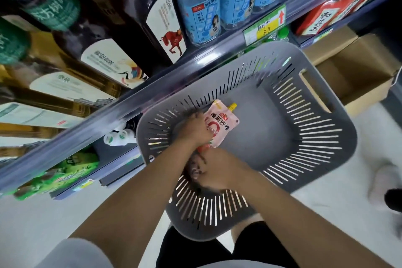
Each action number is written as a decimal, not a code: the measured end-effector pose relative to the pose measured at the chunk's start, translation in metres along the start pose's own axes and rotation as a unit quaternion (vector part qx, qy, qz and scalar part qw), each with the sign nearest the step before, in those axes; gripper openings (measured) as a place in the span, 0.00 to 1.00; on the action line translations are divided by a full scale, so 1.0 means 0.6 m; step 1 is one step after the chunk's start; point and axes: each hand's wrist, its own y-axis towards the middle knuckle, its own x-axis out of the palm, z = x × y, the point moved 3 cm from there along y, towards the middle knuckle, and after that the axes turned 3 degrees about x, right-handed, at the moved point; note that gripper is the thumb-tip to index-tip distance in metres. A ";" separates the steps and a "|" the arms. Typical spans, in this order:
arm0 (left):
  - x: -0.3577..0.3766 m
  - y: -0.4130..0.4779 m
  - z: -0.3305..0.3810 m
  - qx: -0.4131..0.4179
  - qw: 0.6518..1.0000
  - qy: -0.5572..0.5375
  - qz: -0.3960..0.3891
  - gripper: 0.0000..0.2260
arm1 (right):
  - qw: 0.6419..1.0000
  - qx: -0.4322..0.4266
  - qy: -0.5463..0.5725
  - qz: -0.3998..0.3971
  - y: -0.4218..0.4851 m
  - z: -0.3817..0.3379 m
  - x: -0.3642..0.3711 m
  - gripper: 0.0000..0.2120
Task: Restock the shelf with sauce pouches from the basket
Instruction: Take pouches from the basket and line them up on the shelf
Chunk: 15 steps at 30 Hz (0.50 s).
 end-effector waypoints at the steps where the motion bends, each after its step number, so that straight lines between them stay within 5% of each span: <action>1: 0.001 0.001 0.000 -0.001 1.000 0.005 0.003 0.28 | 0.999 0.009 -0.033 0.005 0.000 0.020 -0.016 0.11; 8: 0.014 -0.009 0.006 0.035 0.998 0.052 0.019 0.44 | 0.975 0.129 -0.179 0.007 0.031 0.161 -0.125 0.25; 12: 0.029 -0.009 0.009 0.019 0.997 0.076 0.014 0.49 | 0.953 0.114 -0.281 0.009 0.092 0.183 -0.166 0.21; 15: 0.038 -0.012 0.019 -0.002 0.996 0.082 0.018 0.49 | 0.959 0.106 -0.258 0.050 0.120 0.192 -0.157 0.19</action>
